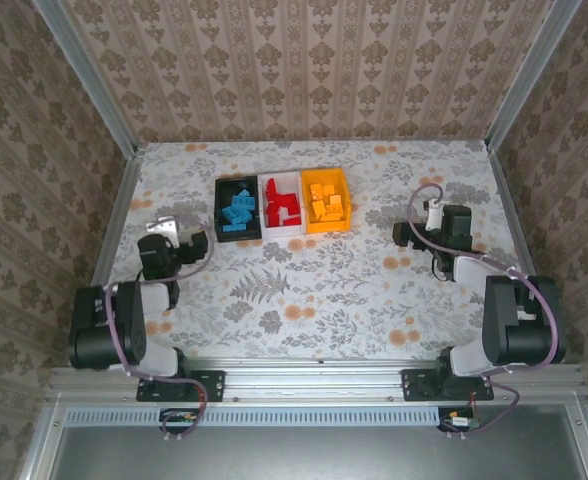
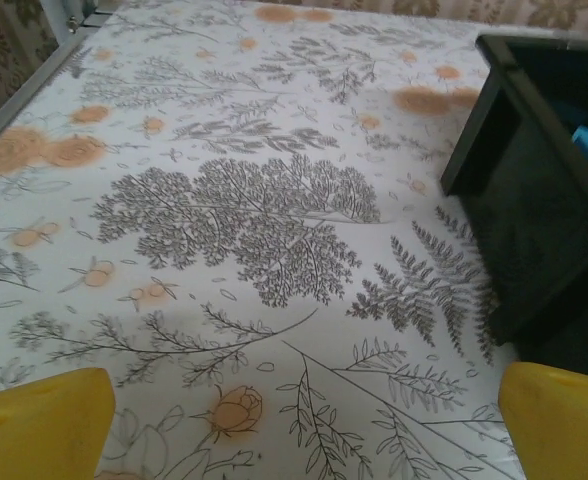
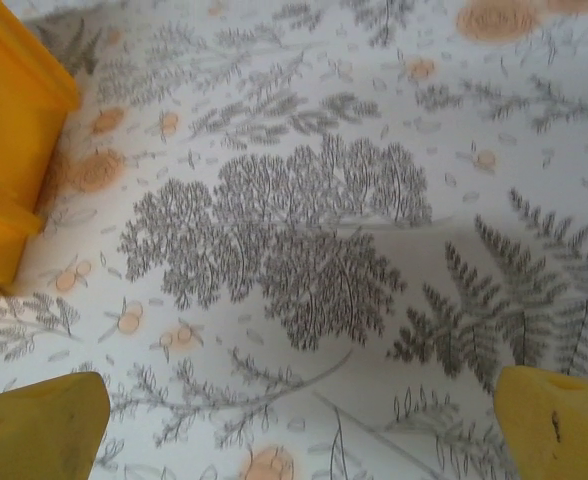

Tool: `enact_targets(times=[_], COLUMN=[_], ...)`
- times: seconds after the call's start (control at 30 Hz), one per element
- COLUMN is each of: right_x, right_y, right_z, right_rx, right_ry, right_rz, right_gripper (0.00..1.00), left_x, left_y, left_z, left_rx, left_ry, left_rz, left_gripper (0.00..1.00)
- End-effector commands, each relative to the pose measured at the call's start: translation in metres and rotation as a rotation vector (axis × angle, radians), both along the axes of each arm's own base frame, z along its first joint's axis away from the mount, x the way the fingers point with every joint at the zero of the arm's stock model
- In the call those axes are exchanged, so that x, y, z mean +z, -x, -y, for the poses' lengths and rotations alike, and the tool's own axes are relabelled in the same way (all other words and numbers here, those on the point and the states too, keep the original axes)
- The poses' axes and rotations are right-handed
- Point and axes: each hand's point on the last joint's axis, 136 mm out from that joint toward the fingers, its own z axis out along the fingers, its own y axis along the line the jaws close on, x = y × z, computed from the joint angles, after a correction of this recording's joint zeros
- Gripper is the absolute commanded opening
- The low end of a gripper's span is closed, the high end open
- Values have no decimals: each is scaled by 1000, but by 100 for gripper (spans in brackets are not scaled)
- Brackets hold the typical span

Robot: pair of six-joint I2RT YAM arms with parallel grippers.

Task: Sort the legos into containers by color

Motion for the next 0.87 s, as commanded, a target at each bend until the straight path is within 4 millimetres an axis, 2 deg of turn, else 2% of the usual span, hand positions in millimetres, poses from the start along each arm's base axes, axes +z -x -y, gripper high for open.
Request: enact_targets(times=[0.0,0.13,0.27,0.83], right_x=[33,25,12,13], right_y=[-14,0,-5,-7], right_z=[-3,-4,-6,-7], right_rx=[30,13,-3,-28], right_ry=[-1,41,78,123], right_rz=[238,317,274,279], right_gripper=[100,100,100,100], left_x=[23,21,21,20], left_y=[-11,-22,-24,-25], left_z=[-3,3,5,10], left_rx=[7,-1,7,-12], left_ry=[-67,-110,-142,-160], left_rz=[109,72,67,57], left_gripper=[100,100,100,100])
